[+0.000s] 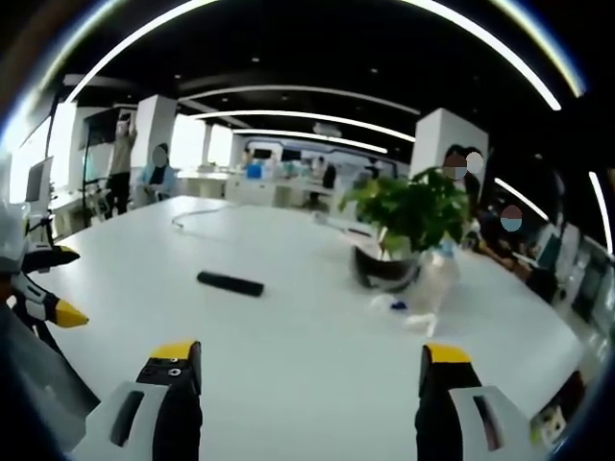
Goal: Press the specified remote control buttons in sequence, fully releasing each button before pressing the next.
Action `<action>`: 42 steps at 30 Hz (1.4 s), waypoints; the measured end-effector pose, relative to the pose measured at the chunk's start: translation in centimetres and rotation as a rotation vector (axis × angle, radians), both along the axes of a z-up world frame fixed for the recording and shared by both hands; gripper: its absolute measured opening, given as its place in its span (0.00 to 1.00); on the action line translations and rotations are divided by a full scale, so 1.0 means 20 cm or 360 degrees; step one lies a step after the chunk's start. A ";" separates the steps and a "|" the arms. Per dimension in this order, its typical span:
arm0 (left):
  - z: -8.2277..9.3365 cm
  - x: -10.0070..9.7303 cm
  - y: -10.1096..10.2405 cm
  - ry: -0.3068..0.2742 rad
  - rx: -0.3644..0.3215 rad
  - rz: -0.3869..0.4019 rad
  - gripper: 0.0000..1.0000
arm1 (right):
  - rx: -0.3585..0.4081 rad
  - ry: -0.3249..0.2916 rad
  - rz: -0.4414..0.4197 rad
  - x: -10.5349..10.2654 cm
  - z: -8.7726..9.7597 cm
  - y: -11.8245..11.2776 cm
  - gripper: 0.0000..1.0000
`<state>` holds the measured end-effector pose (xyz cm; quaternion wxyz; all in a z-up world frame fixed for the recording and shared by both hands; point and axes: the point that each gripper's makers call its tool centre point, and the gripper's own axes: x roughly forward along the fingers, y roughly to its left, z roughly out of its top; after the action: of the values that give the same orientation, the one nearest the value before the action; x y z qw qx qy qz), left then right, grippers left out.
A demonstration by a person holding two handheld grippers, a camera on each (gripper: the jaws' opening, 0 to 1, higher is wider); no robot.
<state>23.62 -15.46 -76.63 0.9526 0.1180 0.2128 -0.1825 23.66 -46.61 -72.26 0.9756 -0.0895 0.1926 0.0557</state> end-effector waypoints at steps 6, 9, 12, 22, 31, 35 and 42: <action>0.00 0.00 0.01 0.0003 0.0015 0.0018 1.00 | 0.0012 0.0011 0.0013 0.00 -0.01 0.01 0.92; 0.02 0.01 0.02 -0.0035 0.0027 0.0031 1.00 | 0.0008 0.0009 0.0025 0.00 -0.01 0.02 0.92; 0.01 0.01 0.02 -0.0025 0.0035 0.0029 1.00 | 0.0009 0.0011 0.0021 0.00 -0.01 0.01 0.91; 0.01 0.00 0.01 -0.0011 0.0015 0.0014 1.00 | 0.0024 0.0029 0.0015 0.00 -0.02 0.01 0.91; 0.02 0.00 0.01 -0.0026 -0.0019 0.0017 1.00 | 0.0026 0.0004 -0.0023 0.00 0.00 -0.01 0.92; 0.03 0.00 0.00 -0.0039 -0.0010 0.0006 1.00 | 0.0030 -0.0003 -0.0027 0.00 0.00 -0.01 0.92; 0.04 0.01 0.02 -0.0055 -0.0022 0.0035 1.00 | 0.0025 0.0004 -0.0005 0.00 0.00 0.00 0.91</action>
<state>23.79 -15.15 -75.87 0.9589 0.1123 0.1964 -0.1715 23.62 -46.66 -72.30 0.9761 -0.0814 0.1936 0.0557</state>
